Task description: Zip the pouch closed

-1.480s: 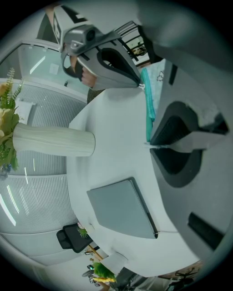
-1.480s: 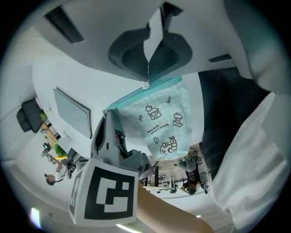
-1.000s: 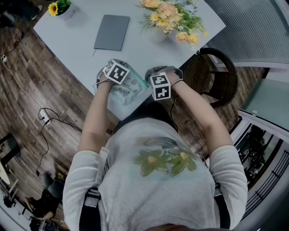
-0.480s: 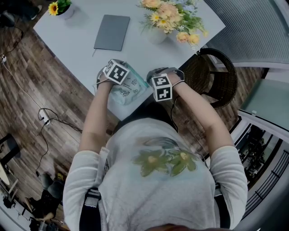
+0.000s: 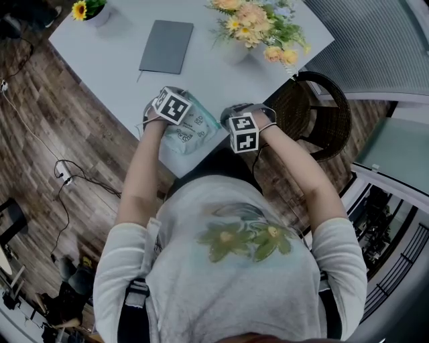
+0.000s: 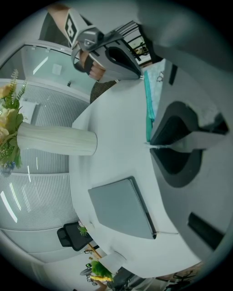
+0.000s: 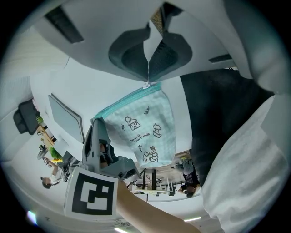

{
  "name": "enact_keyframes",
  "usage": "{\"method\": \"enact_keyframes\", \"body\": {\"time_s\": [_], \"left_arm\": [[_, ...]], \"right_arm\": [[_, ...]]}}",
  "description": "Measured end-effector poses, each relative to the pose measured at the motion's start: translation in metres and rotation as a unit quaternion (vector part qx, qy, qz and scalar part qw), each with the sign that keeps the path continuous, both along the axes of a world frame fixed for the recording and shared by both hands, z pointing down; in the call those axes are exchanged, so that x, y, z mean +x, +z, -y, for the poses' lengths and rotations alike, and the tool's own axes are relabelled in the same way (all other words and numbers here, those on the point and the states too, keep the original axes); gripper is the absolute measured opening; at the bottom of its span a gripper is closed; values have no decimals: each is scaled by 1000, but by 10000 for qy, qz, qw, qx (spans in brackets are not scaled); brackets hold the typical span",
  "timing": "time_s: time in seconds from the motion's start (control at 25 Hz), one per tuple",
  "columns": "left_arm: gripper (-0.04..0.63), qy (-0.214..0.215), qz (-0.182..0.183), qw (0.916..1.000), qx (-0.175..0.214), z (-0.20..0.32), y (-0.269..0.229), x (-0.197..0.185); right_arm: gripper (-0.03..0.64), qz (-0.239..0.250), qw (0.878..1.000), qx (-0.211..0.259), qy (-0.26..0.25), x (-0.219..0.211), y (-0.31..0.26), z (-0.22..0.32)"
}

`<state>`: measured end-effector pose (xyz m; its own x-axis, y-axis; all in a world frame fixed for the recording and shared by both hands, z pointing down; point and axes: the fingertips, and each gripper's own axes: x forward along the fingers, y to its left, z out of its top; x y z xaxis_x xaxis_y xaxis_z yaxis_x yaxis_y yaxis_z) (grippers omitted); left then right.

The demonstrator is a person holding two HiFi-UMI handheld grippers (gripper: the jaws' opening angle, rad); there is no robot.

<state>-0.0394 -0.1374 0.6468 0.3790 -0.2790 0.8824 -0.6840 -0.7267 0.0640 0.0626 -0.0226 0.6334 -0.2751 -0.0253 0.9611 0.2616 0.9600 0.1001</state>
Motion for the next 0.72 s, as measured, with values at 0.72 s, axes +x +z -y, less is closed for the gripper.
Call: {"method": "enact_keyframes", "body": {"time_s": [0.72], "left_arm": [[31,-710,-814,9941,-16,5,-18,-10]], "right_arm": [[46,500,9902,195,1287,2,2,2]]}}
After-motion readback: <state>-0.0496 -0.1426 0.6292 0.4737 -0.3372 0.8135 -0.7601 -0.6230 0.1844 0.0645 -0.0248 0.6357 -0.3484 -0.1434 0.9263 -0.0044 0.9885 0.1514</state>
